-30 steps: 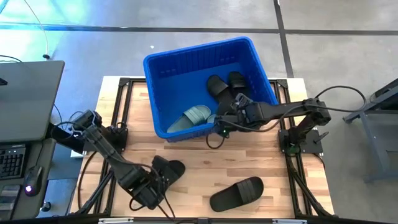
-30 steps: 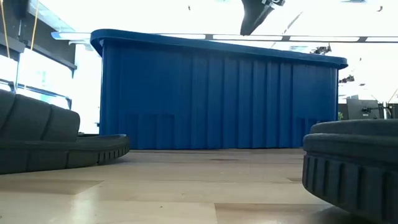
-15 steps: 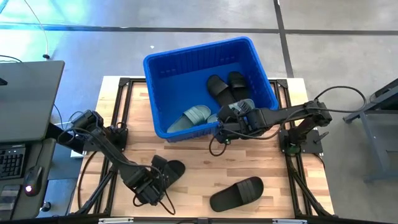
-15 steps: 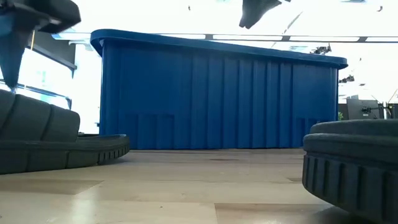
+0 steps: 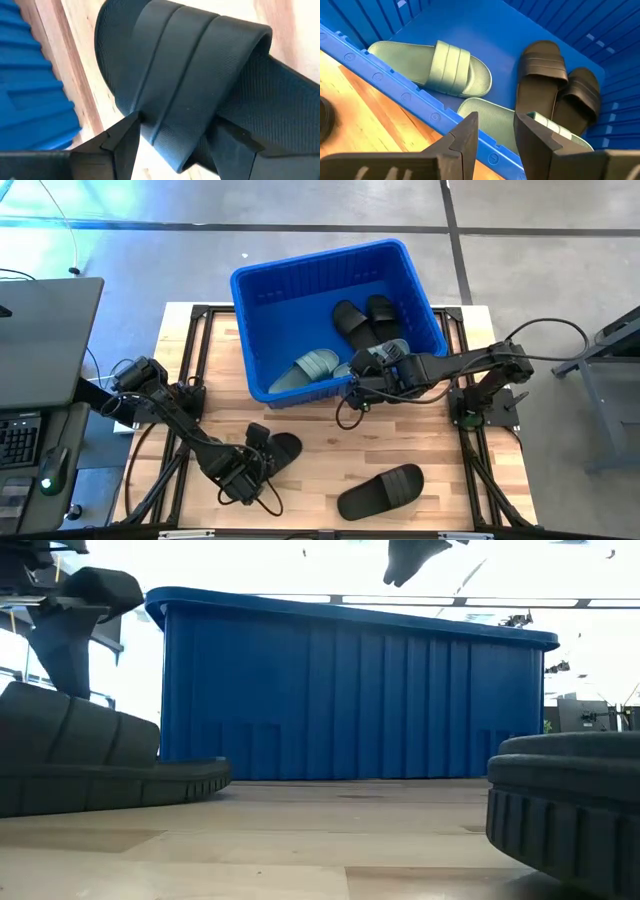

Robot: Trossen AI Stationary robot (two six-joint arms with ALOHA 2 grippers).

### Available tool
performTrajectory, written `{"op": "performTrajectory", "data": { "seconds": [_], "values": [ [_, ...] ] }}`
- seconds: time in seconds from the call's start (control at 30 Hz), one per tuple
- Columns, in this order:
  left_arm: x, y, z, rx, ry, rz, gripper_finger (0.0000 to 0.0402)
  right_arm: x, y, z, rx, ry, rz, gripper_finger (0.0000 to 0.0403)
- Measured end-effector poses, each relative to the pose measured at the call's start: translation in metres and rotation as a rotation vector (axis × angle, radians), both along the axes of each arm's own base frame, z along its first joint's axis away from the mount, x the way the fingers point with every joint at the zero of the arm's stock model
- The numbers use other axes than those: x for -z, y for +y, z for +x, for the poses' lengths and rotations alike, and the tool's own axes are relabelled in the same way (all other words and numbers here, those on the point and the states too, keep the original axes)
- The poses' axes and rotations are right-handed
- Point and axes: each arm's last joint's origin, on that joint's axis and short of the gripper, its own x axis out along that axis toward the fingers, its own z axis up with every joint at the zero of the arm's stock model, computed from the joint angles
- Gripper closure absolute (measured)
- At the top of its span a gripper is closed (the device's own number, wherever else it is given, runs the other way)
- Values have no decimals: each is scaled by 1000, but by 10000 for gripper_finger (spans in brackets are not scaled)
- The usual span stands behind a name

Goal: Pick and place slides into bin
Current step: Put the black slide into the blue bin

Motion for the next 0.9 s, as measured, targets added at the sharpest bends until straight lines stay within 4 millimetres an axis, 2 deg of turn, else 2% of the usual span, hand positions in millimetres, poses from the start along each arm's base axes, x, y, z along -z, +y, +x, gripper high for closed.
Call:
{"op": "performTrajectory", "data": {
  "seconds": [0.13, 0.23, 0.33, 0.5, 0.57, 0.67, 0.73, 0.9],
  "values": [
    [3, 0, 1, -24, -41, -3, 196, 0, 0, 0, -1, 1, 3, 288],
    [2, 1, 3, -53, -99, 29, 216, 0, 0, 0, -1, 1, 3, 288],
    [1, 1, 4, -58, -130, 52, 263, 0, 0, 0, -1, 1, 4, 288],
    [0, -1, 7, -93, -186, 20, 381, 0, 0, 0, -2, 1, 4, 288],
    [-5, -3, 10, -118, -207, 5, 385, 0, 0, 0, -2, 1, 5, 288],
    [-22, -10, 20, -125, -255, -38, 393, 0, 0, 0, -2, 1, 6, 288],
    [-41, -15, 29, -119, -285, -60, 395, 0, 0, 0, 0, 0, 8, 288],
    [-115, -19, 40, -88, -348, 16, 398, 0, 0, 0, 53, -42, 38, 288]
  ]
}}
